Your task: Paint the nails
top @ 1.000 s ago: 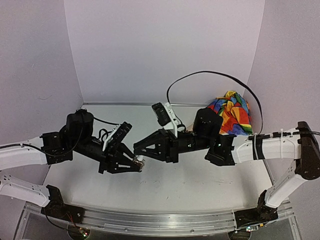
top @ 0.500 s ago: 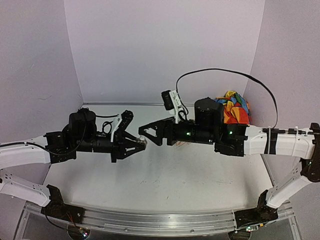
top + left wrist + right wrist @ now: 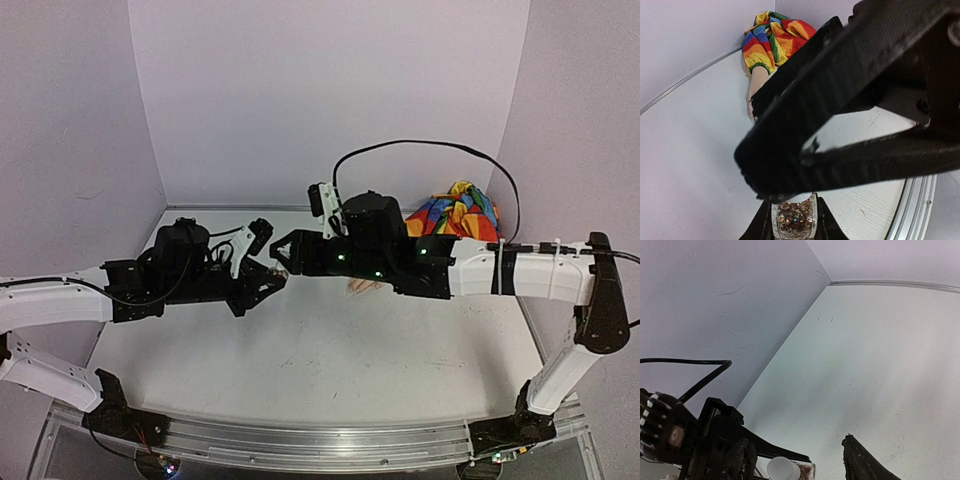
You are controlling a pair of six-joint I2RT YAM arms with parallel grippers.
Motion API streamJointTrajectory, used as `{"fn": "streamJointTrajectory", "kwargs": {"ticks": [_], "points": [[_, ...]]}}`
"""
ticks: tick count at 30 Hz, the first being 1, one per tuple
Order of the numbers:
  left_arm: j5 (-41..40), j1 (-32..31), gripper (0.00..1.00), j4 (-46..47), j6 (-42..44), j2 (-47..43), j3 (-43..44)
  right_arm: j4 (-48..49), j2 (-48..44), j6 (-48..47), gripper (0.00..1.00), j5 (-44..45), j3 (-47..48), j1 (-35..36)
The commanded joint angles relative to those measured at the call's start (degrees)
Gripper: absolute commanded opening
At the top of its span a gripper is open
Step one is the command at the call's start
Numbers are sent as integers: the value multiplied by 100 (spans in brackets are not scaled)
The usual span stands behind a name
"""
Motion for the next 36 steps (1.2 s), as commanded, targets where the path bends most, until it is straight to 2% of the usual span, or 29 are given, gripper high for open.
{"fn": "streamJointTrajectory", "kwargs": {"ticks": [1, 4, 9, 12, 15, 16, 18, 21, 22, 23, 25, 28, 33, 34, 36], "points": [[-137, -24, 0, 143, -162, -27, 361, 97, 208, 103, 53, 99, 458, 57], [-115, -30, 0, 143, -175, -63, 344, 151, 268, 73, 40, 65, 521, 53], [-62, -30, 0, 143, -188, -137, 377, 172, 341, -1, 28, -61, 556, 58], [2, -30, 0, 44, -198, -188, 396, 219, 296, -109, 14, -193, 503, 58], [469, -25, 0, 3, -111, -291, 401, 347, 135, -486, 0, -446, 360, 58], [857, -14, 0, -9, 4, -320, 409, 479, 41, -746, 0, -660, 240, 50], [2464, -13, 0, -79, 333, -344, 512, 854, -150, -1613, 0, -1580, -101, 45], [5356, -12, 0, -122, 670, -336, 642, 1793, -430, -2626, 0, -4924, -874, 31], [5925, -13, 0, -128, 735, -342, 677, 2152, -507, -2531, 0, -5624, -1062, 26], [6133, -13, 0, -127, 738, -354, 698, 2376, -518, -2357, 0, -5883, -1174, 33], [5937, -4, 0, -129, 732, -412, 671, 2455, -446, -2151, 0, -6044, -1134, 55], [5266, -3, 0, -122, 829, -450, 562, 2540, -576, -2192, 0, -5424, -1375, 58], [2962, -6, 0, -127, 545, -448, 486, 2575, -1018, -2019, 0, -3880, -1591, 58], [2470, -4, 0, -129, 474, -449, 463, 2553, -1167, -1960, 11, -3494, -1662, 58], [1603, -4, 0, -145, 394, -423, 411, 2251, -1331, -1773, 44, -2477, -1669, 58]]}}
